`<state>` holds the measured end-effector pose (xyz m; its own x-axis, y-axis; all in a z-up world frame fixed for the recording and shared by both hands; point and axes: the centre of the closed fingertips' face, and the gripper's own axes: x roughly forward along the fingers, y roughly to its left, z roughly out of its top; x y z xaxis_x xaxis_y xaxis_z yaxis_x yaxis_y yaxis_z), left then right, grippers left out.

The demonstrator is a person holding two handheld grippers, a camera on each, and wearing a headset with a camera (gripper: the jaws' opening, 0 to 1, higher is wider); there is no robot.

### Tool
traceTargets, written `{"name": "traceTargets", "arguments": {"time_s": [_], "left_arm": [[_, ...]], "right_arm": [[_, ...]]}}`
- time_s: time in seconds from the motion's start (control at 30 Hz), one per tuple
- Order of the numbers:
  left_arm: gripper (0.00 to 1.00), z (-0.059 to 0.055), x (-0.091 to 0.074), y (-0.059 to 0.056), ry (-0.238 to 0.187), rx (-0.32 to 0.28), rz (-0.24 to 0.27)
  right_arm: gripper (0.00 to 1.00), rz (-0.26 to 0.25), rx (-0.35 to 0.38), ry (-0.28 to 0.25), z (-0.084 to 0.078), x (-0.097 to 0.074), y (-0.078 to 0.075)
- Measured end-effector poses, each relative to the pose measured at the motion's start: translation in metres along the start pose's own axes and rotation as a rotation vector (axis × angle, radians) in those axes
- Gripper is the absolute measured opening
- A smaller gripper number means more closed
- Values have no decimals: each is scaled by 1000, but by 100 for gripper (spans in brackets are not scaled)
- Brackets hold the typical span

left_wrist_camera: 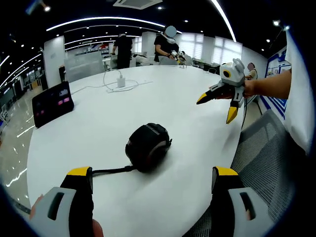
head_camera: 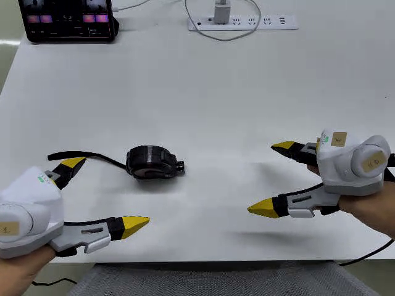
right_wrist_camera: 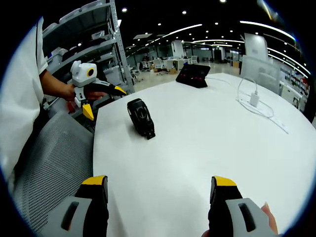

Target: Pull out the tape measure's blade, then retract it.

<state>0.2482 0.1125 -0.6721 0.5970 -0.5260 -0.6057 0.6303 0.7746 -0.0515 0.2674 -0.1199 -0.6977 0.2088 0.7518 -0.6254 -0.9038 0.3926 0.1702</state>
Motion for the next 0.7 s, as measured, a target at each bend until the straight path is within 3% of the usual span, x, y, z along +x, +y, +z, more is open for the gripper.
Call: {"name": "traceTargets", "arguments": {"time_s": [0.7], "left_arm": [[99, -10, -6, 1, 10, 14, -28]], "right_arm": [[83, -81, 32, -35, -8, -23, -1]]}}
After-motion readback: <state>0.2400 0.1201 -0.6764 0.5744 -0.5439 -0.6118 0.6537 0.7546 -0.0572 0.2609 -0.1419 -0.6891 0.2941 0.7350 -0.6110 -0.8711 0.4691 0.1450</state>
